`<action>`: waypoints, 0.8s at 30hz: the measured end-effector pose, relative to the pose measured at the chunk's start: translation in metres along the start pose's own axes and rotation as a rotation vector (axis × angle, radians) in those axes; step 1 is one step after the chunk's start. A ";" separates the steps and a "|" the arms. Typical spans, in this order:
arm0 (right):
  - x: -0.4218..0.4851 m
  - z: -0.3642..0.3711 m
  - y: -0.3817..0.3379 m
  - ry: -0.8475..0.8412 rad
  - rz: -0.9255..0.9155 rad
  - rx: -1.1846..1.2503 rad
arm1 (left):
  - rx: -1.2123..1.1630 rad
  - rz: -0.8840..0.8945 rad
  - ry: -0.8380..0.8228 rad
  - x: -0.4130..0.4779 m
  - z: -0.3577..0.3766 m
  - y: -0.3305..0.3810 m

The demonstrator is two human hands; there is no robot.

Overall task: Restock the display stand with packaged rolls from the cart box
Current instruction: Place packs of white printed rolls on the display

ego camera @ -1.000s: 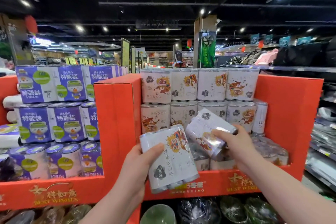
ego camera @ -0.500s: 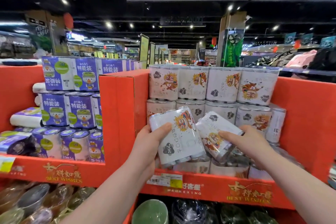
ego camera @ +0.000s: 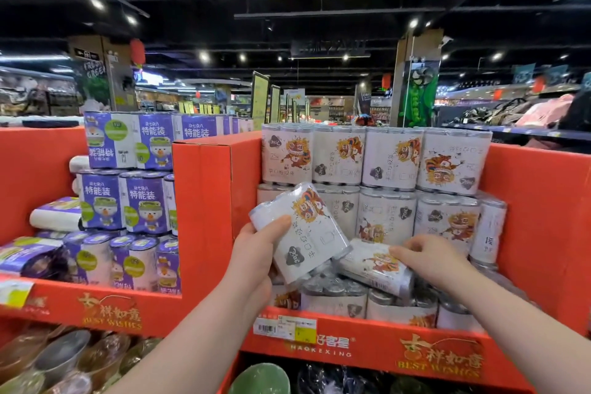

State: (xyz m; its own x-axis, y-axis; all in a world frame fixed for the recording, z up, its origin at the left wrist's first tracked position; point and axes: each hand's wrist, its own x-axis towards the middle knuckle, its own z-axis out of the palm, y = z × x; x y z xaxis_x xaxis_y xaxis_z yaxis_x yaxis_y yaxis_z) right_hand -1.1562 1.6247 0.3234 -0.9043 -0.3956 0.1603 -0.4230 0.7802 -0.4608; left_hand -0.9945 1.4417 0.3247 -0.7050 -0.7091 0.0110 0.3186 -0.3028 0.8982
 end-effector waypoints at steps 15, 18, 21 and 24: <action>-0.015 0.020 -0.104 -0.214 -0.208 0.955 | -0.159 -0.099 -0.099 0.025 0.004 -0.010; 0.000 0.002 -0.116 -0.069 -0.357 0.737 | 0.294 0.042 -0.048 0.023 -0.011 -0.019; 0.013 -0.008 -0.124 0.019 -0.444 0.428 | 0.996 0.448 -0.021 0.024 -0.031 -0.029; 0.021 0.001 -0.134 -0.052 -0.533 0.208 | 1.472 0.802 -0.158 0.021 -0.043 -0.038</action>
State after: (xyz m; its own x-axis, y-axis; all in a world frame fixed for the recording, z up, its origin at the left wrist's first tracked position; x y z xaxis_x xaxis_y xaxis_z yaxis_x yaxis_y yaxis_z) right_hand -1.1184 1.5111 0.3879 -0.5627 -0.7358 0.3769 -0.7951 0.3567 -0.4906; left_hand -0.9940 1.4106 0.2720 -0.7511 -0.2847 0.5956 -0.1540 0.9529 0.2613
